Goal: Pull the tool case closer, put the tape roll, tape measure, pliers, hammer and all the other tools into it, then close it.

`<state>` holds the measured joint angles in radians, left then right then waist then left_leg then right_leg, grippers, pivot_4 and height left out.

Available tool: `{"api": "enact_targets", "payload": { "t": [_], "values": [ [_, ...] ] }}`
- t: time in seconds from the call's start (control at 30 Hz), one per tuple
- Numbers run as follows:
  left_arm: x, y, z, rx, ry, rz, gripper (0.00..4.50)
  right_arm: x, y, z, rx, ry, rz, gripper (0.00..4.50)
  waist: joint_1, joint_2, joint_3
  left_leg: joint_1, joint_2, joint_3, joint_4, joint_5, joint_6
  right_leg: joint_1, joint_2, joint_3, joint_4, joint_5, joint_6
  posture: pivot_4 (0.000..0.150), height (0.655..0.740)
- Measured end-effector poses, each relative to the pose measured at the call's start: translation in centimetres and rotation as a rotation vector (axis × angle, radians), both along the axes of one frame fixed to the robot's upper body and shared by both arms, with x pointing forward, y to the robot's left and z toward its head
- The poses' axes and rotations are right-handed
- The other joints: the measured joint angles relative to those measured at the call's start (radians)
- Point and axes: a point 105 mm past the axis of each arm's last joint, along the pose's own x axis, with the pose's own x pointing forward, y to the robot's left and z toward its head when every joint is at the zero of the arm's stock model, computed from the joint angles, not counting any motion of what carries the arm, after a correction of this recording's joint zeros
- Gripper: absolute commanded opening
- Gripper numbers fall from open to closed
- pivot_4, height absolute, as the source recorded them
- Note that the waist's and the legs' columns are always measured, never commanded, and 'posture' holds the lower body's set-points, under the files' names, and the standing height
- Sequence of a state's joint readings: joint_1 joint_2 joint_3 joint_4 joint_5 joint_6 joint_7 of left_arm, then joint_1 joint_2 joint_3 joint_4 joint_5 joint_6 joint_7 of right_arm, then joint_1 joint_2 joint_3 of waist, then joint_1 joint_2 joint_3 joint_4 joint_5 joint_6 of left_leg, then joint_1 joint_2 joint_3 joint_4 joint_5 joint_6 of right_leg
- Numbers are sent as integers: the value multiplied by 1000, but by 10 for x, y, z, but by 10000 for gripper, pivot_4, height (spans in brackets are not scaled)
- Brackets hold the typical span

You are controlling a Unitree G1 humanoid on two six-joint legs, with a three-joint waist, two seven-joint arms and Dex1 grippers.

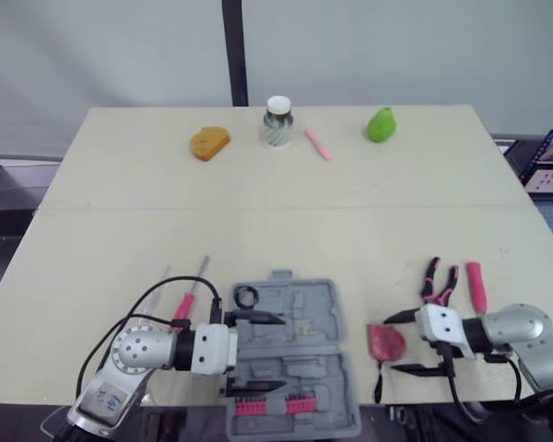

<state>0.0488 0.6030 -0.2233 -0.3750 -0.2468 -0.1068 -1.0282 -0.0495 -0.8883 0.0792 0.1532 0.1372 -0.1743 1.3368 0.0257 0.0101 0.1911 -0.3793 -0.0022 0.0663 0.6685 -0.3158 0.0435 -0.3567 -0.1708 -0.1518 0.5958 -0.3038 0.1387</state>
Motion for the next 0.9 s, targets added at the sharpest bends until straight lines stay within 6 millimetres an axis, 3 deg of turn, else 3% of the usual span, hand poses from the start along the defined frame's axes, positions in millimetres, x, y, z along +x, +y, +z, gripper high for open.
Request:
{"api": "enact_targets", "payload": {
  "t": [0.9],
  "values": [
    [3, -1, -9, 3, 5, -1, 45000, 4, -2, -7, -16, -25, -57, 44509, -1, 0, 0, 1, 0, 0, 0, 0, 0, 0, 0, 0, 0, 0, 0, 1500, 7400]
  ]
}}
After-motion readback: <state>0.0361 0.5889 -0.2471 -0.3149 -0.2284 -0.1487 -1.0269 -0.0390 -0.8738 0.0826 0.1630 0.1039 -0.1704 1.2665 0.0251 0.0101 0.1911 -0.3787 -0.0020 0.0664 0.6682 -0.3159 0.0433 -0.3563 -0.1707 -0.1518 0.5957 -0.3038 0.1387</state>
